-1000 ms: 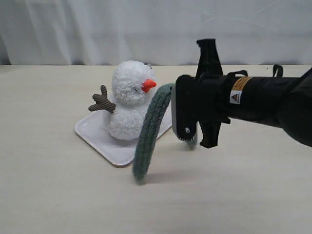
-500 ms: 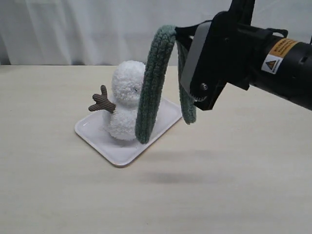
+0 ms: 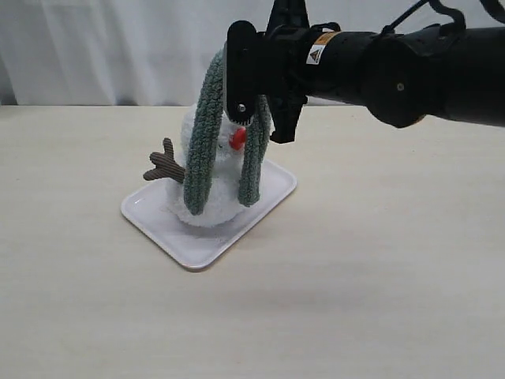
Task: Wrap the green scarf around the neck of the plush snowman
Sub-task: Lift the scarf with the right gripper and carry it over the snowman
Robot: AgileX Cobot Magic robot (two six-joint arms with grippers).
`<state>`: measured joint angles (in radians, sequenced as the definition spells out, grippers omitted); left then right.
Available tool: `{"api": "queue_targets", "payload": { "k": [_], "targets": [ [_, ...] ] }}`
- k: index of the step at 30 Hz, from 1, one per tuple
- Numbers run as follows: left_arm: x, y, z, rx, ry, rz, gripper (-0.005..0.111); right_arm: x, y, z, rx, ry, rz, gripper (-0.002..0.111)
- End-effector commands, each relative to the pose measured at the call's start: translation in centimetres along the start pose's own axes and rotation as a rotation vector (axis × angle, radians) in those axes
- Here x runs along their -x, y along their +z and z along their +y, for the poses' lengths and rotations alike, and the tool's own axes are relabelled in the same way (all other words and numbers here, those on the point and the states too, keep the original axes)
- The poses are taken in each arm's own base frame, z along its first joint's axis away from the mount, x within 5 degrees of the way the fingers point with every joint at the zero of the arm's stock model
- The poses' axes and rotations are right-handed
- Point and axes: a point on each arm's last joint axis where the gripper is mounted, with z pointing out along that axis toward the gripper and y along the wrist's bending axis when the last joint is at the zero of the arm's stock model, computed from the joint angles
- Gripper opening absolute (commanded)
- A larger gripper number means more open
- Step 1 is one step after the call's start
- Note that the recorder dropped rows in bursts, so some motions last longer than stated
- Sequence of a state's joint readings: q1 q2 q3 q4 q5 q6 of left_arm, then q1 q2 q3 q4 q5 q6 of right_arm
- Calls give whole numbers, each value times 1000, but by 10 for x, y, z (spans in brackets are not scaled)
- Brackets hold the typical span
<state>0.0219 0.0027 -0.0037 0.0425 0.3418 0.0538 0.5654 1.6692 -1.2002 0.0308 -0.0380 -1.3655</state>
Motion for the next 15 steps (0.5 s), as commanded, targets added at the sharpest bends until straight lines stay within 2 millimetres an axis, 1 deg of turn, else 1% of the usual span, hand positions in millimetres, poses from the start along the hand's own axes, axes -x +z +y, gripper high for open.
{"api": "queue_targets", "payload": {
  "k": [1,2,5,10,12,13,15],
  "targets": [
    [0,0,0,1,-2,-10,0,-10,3,-14,-11,-34,29,4],
    [0,0,0,1,-2,-10,0,-12,3,-19,-56,-35,28,4],
    [0,0,0,1,-2,-10,0,-12,7,-20,-103,-97,24,4],
    [0,0,0,1,-2,-10,0,-17,25,-4,-68,-145,33,4],
    [0,0,0,1,-2,-10,0,-20,37,8,-51,-175,34,4],
    [0,0,0,1,-2,-10,0,-20,41,11,-59,-209,30,4],
    [0,0,0,1,-2,-10,0,-20,47,14,-101,-210,24,4]
  ]
}}
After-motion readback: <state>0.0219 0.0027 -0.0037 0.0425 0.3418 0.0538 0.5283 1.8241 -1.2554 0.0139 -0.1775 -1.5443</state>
